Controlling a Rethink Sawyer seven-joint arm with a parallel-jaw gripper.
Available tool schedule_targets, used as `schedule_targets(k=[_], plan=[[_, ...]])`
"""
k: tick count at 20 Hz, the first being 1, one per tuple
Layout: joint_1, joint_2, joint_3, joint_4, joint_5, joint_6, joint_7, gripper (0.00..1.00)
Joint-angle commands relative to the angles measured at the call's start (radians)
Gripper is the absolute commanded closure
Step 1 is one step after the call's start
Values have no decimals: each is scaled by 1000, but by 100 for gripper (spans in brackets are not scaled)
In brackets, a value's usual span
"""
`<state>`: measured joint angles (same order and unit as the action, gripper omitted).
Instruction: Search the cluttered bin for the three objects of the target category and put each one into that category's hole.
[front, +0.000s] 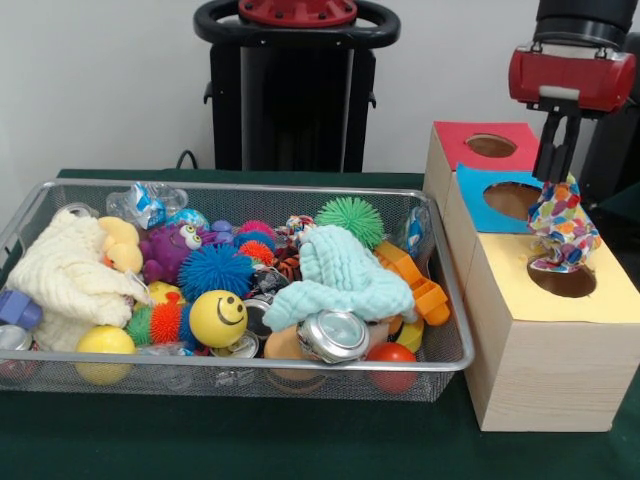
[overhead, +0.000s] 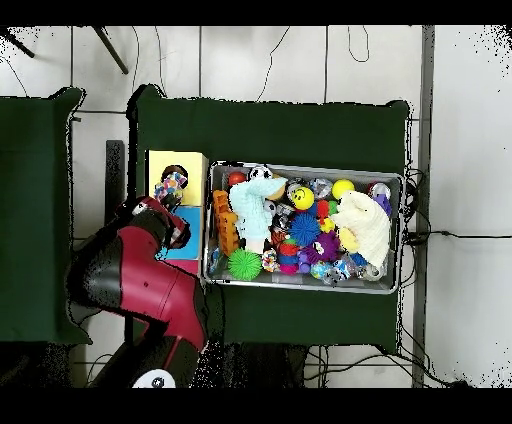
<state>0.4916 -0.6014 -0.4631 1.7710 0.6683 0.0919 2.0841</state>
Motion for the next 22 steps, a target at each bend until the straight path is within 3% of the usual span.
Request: schedule_targets(k=[1, 9, 22], plan=[[-9, 54, 24, -18, -8, 39, 179, 100], [-94, 80, 59, -57, -58, -46, 117, 100], [-101, 103, 43, -112, -53, 14, 110, 100]])
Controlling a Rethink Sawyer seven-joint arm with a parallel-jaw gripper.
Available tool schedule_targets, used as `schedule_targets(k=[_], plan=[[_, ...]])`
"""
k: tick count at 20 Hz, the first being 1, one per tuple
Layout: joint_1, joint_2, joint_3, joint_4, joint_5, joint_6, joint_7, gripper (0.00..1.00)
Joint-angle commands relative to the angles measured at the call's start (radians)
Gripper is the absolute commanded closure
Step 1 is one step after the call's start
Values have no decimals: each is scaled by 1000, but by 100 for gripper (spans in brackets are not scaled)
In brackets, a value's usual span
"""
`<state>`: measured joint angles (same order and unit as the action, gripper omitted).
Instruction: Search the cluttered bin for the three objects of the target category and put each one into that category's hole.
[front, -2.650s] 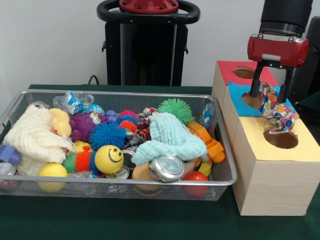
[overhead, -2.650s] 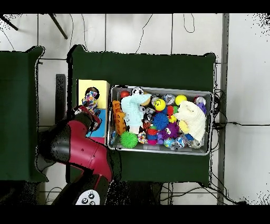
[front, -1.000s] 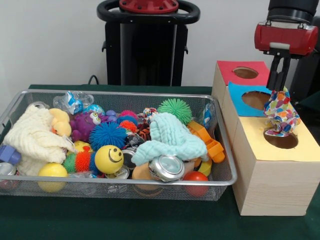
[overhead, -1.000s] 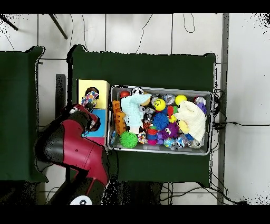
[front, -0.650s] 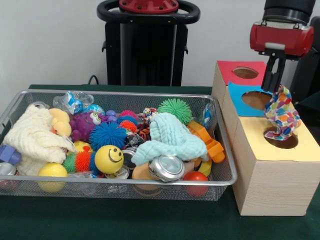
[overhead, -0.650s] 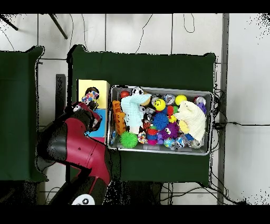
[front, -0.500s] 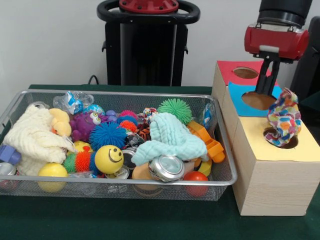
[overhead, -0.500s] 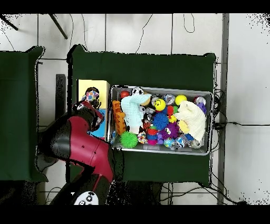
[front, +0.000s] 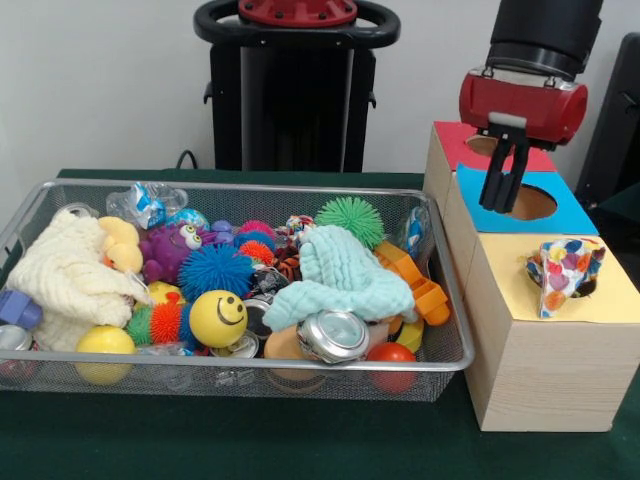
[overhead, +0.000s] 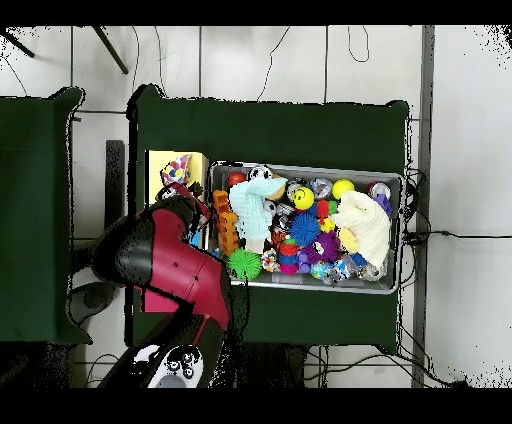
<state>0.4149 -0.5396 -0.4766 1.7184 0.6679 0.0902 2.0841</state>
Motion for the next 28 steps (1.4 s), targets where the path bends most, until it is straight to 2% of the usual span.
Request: schedule_targets(k=[1, 9, 14, 28], plan=[[-22, 42, 53, -61, -51, 21, 112, 100], [-30, 19, 88, -31, -51, 38, 123, 100], [5, -32, 94, 6, -18, 132, 169, 100], [-46, -44, 242, 66, -6, -16, 204, 100]])
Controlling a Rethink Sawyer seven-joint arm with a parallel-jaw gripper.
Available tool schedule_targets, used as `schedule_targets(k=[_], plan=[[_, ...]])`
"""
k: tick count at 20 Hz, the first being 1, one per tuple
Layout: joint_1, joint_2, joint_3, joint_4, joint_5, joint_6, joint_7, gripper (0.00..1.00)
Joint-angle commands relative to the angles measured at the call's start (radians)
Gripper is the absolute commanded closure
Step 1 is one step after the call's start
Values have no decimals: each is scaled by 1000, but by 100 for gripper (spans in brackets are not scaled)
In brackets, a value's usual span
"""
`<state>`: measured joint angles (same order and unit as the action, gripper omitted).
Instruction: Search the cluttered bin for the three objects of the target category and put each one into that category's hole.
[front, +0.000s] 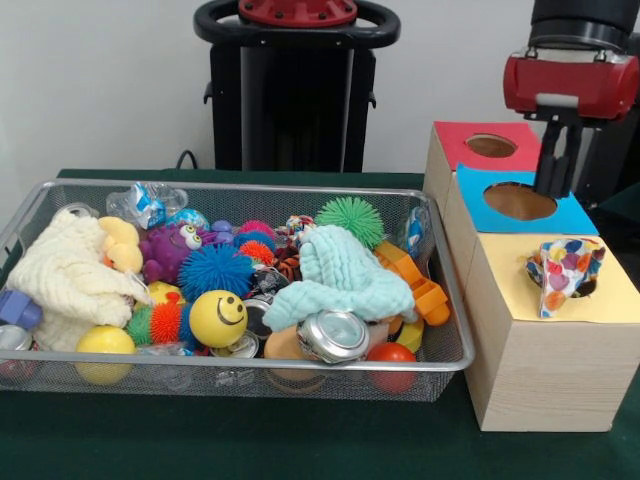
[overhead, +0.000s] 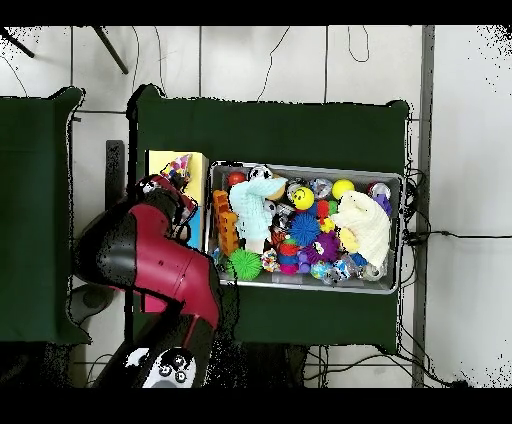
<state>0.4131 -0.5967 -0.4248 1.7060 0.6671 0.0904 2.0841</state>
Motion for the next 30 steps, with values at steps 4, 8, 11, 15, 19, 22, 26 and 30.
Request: schedule_targets(k=[4, 8, 11, 15, 19, 22, 26, 30], plan=[[-49, 39, 209, 71, -8, -61, 221, 100], [-48, 48, 202, 66, -6, -71, 224, 100], [-63, 57, 215, 67, -20, -99, 219, 100], [-71, 59, 214, 69, -31, -113, 209, 100], [-64, 59, 198, 66, -21, -103, 203, 100], [-28, 84, 138, 45, -2, -50, 191, 100], [-9, 93, 99, 39, -2, 3, 182, 100], [-14, 87, 102, 46, -10, 24, 174, 100]])
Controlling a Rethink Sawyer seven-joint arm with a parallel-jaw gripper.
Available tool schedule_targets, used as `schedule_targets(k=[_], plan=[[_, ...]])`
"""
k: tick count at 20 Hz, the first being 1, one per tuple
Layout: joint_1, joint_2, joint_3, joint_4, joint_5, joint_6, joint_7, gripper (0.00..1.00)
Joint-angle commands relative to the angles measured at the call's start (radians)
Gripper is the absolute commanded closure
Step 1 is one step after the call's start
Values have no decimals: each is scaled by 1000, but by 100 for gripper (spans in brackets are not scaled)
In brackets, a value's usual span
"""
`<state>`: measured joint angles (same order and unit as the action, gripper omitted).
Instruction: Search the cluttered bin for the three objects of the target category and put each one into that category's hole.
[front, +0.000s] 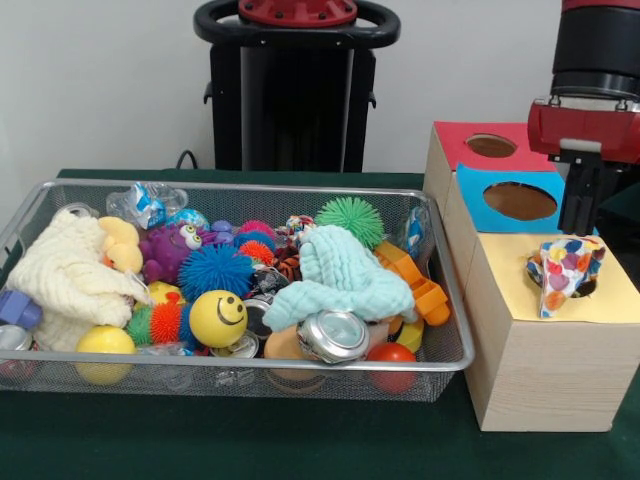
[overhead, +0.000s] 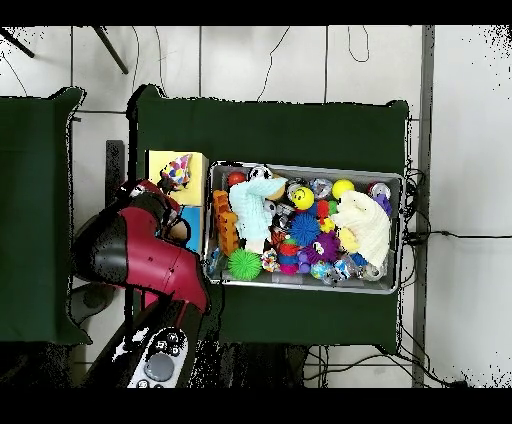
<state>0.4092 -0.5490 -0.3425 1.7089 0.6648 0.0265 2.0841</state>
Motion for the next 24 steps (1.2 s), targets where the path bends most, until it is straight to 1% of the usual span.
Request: schedule_targets(k=[1, 7, 13, 17, 19, 22, 24], plan=[[-15, 36, 22, 44, -11, 91, 171, 100], [-29, 27, 45, 56, -15, 90, 169, 100], [-42, 20, 65, 70, -19, 69, 169, 100], [-84, 26, 108, 75, -45, 19, 154, 100], [-93, 36, 123, 77, -50, 2, 156, 100], [-125, 60, 174, 78, -69, -47, 163, 100], [-140, 76, 195, 73, -79, -59, 165, 100]])
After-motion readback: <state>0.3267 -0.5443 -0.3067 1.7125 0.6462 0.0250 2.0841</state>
